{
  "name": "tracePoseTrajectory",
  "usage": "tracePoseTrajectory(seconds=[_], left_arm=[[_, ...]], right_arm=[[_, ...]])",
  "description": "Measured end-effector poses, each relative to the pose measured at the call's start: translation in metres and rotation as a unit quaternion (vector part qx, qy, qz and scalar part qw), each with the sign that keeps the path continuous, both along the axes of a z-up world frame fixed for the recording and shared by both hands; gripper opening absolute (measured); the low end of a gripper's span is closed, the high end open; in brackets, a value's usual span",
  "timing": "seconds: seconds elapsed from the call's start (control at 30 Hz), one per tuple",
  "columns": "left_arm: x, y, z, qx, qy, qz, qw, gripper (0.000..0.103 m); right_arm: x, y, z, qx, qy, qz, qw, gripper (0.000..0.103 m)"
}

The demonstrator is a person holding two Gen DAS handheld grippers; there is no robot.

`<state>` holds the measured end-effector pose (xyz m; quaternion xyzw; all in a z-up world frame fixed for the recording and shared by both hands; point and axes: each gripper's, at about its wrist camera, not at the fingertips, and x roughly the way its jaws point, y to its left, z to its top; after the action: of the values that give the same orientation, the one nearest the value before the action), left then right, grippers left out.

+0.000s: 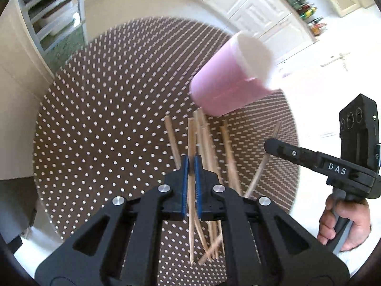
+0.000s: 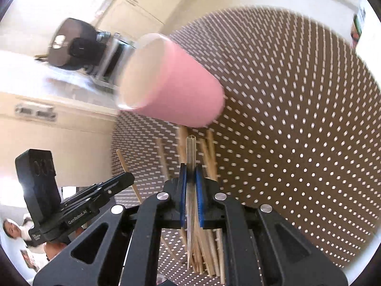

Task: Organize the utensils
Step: 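Lift the chopstick with the left gripper and drop it into the pink cup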

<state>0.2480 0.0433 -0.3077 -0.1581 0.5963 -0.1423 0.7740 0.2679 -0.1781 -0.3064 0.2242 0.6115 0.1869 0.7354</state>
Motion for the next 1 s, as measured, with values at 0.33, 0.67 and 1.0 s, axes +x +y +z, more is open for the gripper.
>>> tracePoseTrajectory(seconds=[0.33, 0.67, 1.0], left_arm=[[-0.026, 0.000, 0.120, -0.019, -0.144, -0.013, 0.9893, 0.006], [0.003, -0.030, 0.203, 0.016, -0.281, 0.021, 0.9593, 0.006], [0.046, -0.046, 0.203, 0.037, -0.320, 0.072, 0.9438, 0.006]], right_arm=[[-0.038, 0.005, 0.126, -0.058, -0.205, 0.022, 0.977, 0.006], [-0.027, 0.002, 0.196, -0.090, -0.352, 0.002, 0.932, 0.006], [0.012, 0.005, 0.194, -0.108, -0.396, -0.011, 0.912, 0.006]])
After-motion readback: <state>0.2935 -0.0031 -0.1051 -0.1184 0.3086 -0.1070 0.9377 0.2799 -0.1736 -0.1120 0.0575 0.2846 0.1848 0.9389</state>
